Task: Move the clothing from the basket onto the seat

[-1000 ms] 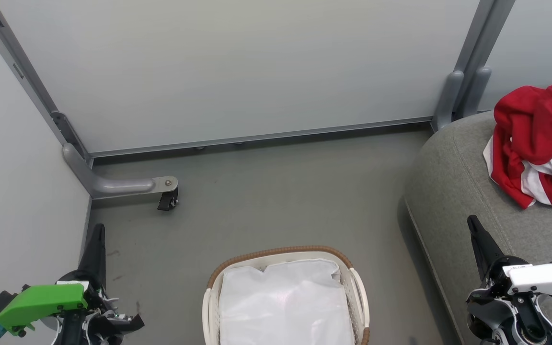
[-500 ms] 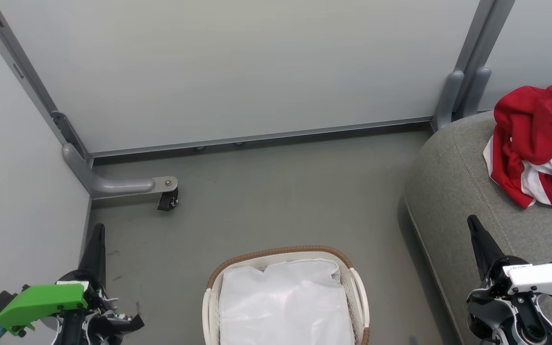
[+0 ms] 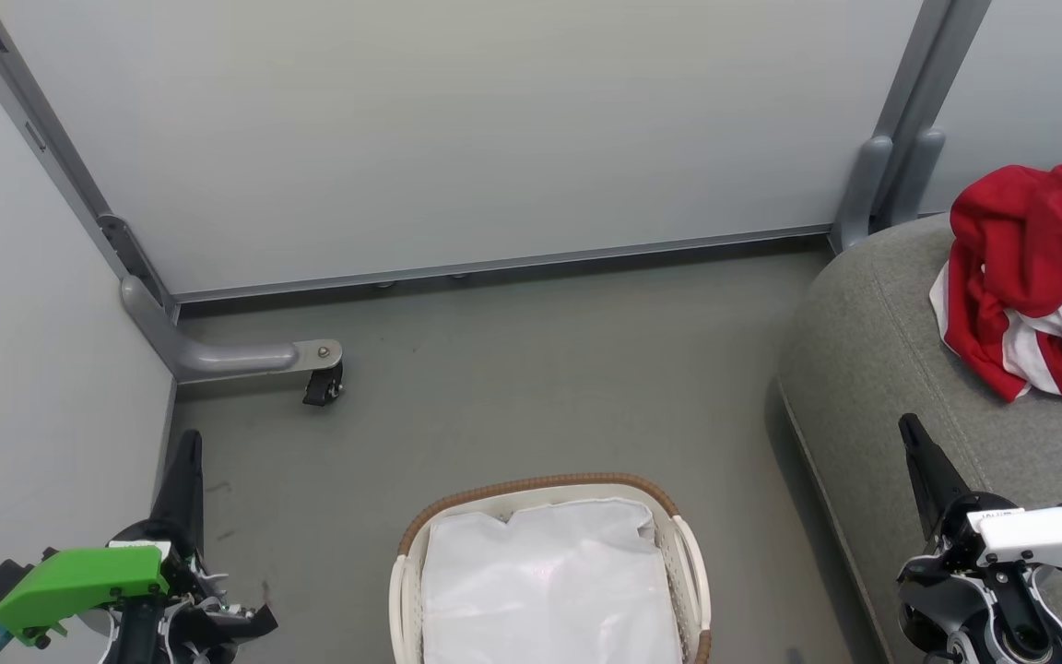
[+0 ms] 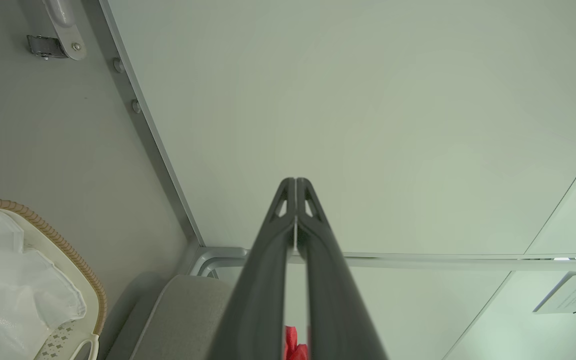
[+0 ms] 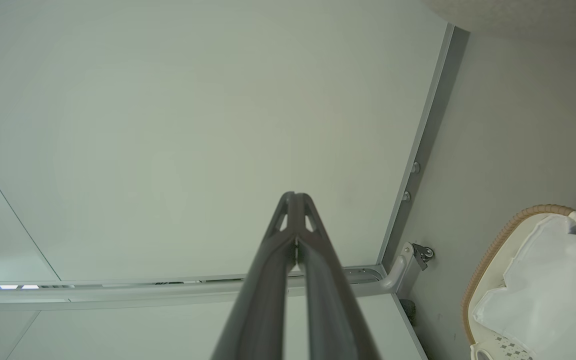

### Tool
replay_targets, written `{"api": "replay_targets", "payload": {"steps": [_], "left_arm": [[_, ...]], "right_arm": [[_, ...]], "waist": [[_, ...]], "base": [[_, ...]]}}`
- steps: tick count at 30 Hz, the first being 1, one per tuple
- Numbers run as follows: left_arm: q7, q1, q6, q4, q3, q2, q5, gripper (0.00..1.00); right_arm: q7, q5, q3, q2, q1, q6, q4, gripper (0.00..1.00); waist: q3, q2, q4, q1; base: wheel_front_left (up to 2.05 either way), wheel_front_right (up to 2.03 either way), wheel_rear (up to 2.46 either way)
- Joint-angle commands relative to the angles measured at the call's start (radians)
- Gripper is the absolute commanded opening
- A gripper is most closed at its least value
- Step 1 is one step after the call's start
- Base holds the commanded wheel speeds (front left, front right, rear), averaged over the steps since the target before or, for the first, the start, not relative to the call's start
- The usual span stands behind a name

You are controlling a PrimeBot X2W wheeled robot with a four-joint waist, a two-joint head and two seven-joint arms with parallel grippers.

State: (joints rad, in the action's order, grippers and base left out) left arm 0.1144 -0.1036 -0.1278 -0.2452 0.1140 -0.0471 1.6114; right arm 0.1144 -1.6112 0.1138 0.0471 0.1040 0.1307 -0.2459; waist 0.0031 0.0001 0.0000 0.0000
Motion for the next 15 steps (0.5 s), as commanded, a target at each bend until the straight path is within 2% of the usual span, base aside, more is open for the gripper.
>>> {"api": "replay_targets", "payload": {"steps": [1, 15], "left_arm": [[0.003, -0.011, -0.005, 0.002, 0.002, -0.006, 0.003, 0.0], [0.003, -0.011, -0.005, 0.002, 0.002, -0.006, 0.003, 0.0]], "right_arm": [[0.003, -0.003, 0.002, 0.006, 0.008, 0.0, 0.004, 0.0], [0.003, -0.003, 0.002, 0.006, 0.008, 0.0, 0.004, 0.0]], "waist": [[0.0, -0.0001, 0.0, 0.0], [0.0, -0.0001, 0.0, 0.0]], "base": [[0.0, 0.0, 0.0], [0.0, 0.0, 0.0]]}}
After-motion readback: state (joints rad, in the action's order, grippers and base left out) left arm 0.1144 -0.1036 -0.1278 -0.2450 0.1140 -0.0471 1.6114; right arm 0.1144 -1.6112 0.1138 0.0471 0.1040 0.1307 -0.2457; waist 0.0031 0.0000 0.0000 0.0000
